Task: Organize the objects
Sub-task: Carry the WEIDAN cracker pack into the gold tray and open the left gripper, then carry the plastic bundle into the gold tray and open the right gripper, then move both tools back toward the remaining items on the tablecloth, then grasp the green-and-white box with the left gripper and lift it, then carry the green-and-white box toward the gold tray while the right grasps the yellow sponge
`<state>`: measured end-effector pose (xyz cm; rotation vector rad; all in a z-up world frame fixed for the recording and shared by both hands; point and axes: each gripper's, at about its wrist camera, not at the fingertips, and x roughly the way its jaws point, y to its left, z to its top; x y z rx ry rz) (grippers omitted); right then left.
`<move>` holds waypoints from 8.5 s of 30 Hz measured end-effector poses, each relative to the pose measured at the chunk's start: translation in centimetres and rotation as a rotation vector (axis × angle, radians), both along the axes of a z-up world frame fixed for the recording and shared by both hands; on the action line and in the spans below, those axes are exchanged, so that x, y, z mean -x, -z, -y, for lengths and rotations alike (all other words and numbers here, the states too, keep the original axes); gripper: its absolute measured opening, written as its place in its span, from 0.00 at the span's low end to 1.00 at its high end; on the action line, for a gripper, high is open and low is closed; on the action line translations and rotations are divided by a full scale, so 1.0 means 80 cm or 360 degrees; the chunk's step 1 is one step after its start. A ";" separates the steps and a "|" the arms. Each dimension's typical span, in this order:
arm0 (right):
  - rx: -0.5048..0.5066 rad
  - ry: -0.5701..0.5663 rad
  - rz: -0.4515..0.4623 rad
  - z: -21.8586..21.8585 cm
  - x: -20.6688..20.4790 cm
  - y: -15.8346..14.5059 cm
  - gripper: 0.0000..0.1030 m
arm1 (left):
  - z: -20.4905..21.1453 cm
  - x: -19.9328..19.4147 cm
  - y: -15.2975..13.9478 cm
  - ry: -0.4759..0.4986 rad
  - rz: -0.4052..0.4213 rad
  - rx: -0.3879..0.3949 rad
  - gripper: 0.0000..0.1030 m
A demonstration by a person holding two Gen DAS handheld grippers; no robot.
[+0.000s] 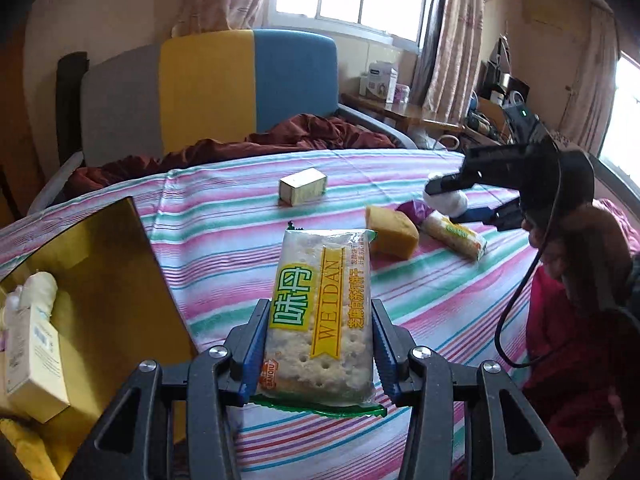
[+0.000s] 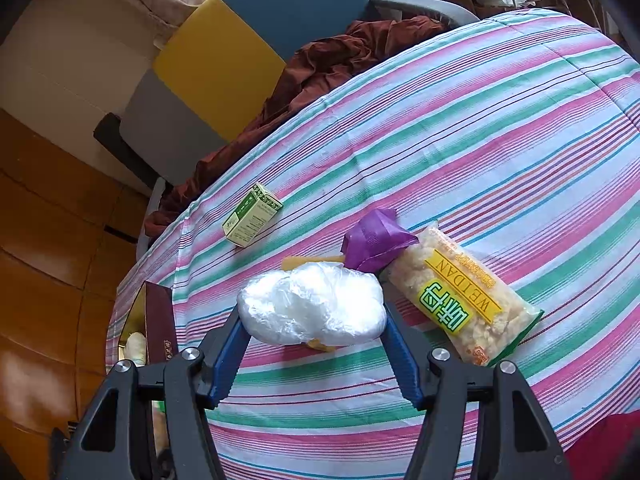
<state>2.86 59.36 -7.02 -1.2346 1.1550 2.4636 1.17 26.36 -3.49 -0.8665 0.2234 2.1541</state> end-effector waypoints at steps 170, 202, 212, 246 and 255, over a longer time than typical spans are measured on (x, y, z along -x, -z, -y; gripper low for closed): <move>0.0127 0.0427 0.0074 -0.030 -0.018 0.006 0.90 | -0.207 0.189 0.025 0.0016 -0.0154 0.0586 0.99; 0.0267 0.0702 0.0001 -0.065 -0.052 0.017 0.90 | -0.213 0.163 0.084 -0.0011 0.0090 0.0560 0.30; 0.0259 0.0395 0.0027 -0.032 -0.012 0.015 0.90 | -0.133 0.055 0.088 -0.0024 0.0016 0.0397 0.30; -0.0218 -0.0126 0.0421 0.041 0.077 0.048 0.56 | -0.092 0.013 0.097 0.0001 -0.0014 0.0205 0.31; -0.0188 -0.0104 0.0402 0.035 0.072 0.045 0.59 | -0.095 0.008 0.095 -0.0004 -0.0043 0.0228 0.31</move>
